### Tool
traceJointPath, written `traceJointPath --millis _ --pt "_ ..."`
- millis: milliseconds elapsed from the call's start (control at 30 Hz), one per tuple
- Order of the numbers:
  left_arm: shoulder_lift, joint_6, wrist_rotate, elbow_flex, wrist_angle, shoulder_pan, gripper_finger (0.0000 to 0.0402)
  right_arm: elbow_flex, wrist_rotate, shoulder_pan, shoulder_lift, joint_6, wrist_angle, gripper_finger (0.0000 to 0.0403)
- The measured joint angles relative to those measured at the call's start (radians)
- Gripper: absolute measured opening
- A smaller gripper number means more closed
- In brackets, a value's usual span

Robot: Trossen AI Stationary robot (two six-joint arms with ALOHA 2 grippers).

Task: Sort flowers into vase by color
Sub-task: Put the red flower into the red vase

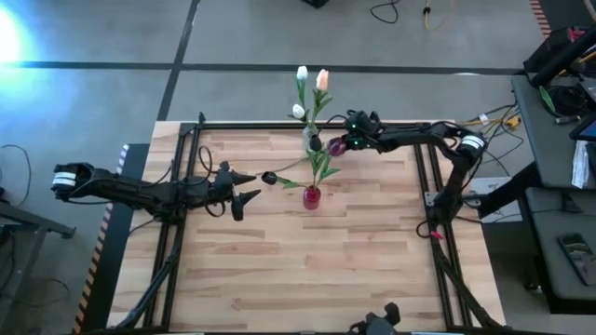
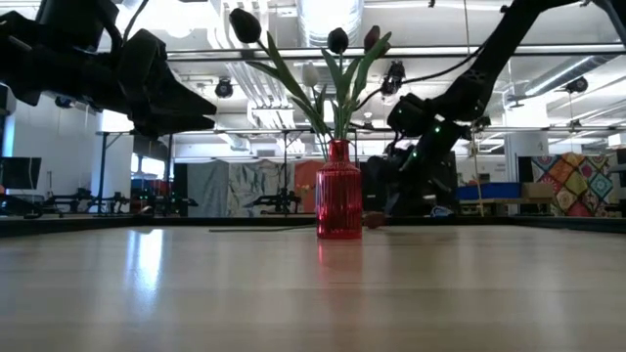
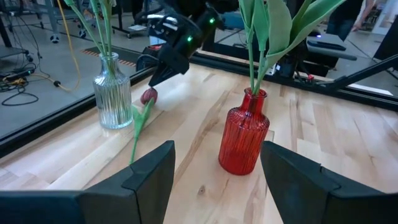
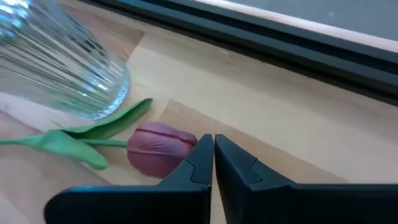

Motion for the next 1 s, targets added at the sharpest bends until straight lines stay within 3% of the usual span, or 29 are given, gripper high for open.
traceJointPath --millis 133,433,567,700,1000 --pt "0.0 0.0 0.0 0.0 0.0 0.0 0.0222 0.0 0.009 0.005 -0.038 0.04 -0.032 0.0023" --pt "0.0 0.0 0.0 0.0 0.0 0.0 0.0222 -0.001 0.002 0.026 -0.022 0.061 -0.032 0.0124" --pt "0.0 0.0 0.0 0.0 0.0 0.0 0.0222 -0.002 0.003 0.026 0.011 0.062 -0.024 0.0146" --pt "0.0 0.0 0.0 0.0 0.0 0.0 0.0222 -0.002 -0.027 0.026 0.032 0.062 0.002 0.0136" --pt "0.0 0.0 0.001 0.0 0.0 0.0 0.0222 -0.002 -0.044 0.026 0.032 0.061 0.021 0.007"
